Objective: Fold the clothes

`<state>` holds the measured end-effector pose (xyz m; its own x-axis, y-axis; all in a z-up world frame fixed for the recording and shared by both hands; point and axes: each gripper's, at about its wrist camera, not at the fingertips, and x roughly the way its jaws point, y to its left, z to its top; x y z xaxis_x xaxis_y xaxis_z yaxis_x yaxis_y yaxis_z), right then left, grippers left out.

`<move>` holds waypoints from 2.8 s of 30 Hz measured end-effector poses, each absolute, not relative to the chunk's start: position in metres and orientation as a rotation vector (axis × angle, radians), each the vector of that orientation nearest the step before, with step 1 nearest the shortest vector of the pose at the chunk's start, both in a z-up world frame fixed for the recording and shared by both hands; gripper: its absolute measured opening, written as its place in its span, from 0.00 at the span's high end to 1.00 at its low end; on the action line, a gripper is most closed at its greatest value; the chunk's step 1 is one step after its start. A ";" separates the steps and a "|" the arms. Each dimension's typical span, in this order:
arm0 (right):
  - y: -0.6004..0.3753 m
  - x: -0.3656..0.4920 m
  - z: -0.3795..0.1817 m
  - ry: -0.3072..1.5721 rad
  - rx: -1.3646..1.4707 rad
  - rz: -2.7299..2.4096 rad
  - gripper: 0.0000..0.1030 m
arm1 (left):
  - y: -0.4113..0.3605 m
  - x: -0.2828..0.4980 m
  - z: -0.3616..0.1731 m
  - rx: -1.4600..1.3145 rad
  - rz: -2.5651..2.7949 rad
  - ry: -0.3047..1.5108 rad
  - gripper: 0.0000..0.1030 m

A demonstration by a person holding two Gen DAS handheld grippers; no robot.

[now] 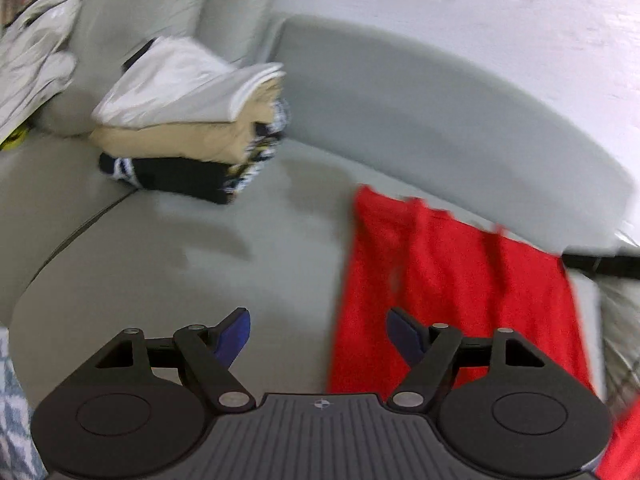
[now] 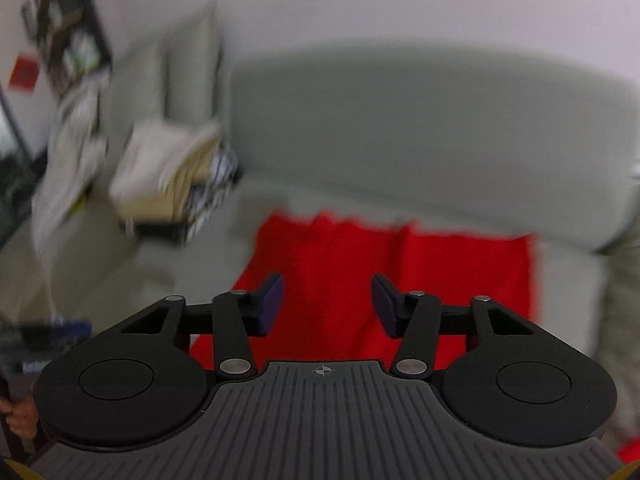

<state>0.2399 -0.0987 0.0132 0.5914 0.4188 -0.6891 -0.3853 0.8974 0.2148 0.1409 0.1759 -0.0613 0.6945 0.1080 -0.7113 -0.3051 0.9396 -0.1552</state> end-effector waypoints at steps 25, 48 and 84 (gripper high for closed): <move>0.110 0.411 -0.123 0.887 -0.052 0.252 0.94 | 0.308 0.196 -0.139 -0.718 0.205 0.694 0.34; 0.028 0.356 -0.093 0.995 1.159 1.132 0.93 | 0.328 0.195 -0.169 -1.664 -0.528 0.211 0.73; -0.079 0.282 0.096 0.732 0.203 0.163 0.46 | 0.426 0.116 -0.066 -0.458 0.450 0.186 0.94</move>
